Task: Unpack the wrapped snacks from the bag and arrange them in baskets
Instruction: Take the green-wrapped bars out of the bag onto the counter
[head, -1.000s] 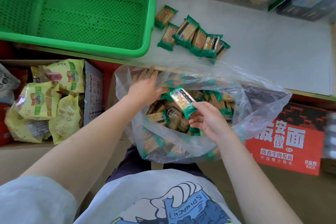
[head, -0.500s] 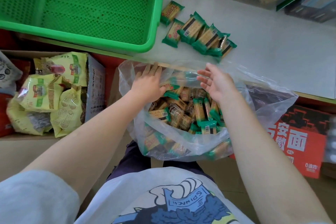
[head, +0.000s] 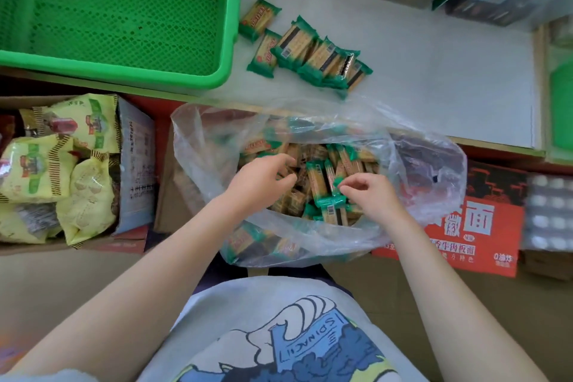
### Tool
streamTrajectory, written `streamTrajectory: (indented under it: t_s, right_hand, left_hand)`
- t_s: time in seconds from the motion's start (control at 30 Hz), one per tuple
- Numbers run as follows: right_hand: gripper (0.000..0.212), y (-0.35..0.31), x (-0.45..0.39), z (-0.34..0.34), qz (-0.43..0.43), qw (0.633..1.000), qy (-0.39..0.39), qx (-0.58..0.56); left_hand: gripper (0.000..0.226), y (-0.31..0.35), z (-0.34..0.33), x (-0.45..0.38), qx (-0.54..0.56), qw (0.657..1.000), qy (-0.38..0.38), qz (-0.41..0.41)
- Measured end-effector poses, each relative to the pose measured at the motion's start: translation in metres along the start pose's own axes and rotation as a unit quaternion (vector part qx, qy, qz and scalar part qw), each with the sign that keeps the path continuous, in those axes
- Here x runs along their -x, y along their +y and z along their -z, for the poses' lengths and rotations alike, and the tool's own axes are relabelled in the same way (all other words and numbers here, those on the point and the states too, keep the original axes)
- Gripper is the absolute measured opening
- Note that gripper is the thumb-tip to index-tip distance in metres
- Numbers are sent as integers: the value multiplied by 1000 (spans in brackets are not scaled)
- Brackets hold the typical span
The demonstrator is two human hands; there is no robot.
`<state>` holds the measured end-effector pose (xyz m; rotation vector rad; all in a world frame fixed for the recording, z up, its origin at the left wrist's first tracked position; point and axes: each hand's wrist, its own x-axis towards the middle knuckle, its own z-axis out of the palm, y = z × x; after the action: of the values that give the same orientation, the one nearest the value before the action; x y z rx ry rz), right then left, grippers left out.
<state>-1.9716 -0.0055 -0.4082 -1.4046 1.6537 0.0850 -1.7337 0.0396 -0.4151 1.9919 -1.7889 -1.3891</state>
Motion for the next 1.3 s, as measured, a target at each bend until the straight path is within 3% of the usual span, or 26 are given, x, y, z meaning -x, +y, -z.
streamTrajectory:
  t_s: [0.13,0.27,0.4,0.53,0.7,0.8,0.87,0.9,1.0,1.1,1.2,1.3]
  right_hand:
    - [16,19,5,2,3,998,-9,65]
    - [42,25,4,-11,34,988,-21,150]
    - [37,26,9,-24,40,966,-50,250]
    - [23,32,10,-24,50,985,-47,155]
    - [25,30,13,-4,14,999,-23,31]
    - [23,14,16,10,-5,987,0,-160]
    - [21,0,18,15,-8,950,-17,-312]
    - [22,-7,19,16,-3,933,-25,-360]
    - [26,-28,20,16,35,916,-31,-398]
    - [31,-46,19,12,75,904,-47,-419]
    - [31,-57,16,7,91,890,-71,-442]
    - [41,-67,8,10,64,853,-88,-510]
  left_hand:
    - [33,9,-26,9,-43,994,-96,23]
    - [33,16,-36,8,-76,992,-97,13]
    - [32,18,-35,5,-87,991,-102,16]
    - [28,15,-37,2,-54,993,-98,30]
    - [27,19,-39,2,15,993,-105,44]
    - [34,26,-35,-1,110,987,-95,75]
    - [39,33,-28,-4,245,957,-85,131]
    - [41,38,-24,-6,328,926,-90,160]
    - [50,45,-4,-10,519,822,-106,208]
    - [56,39,17,-13,611,759,-83,209]
    - [44,33,33,-15,650,735,-40,191]
    - [44,24,45,-20,632,756,11,173]
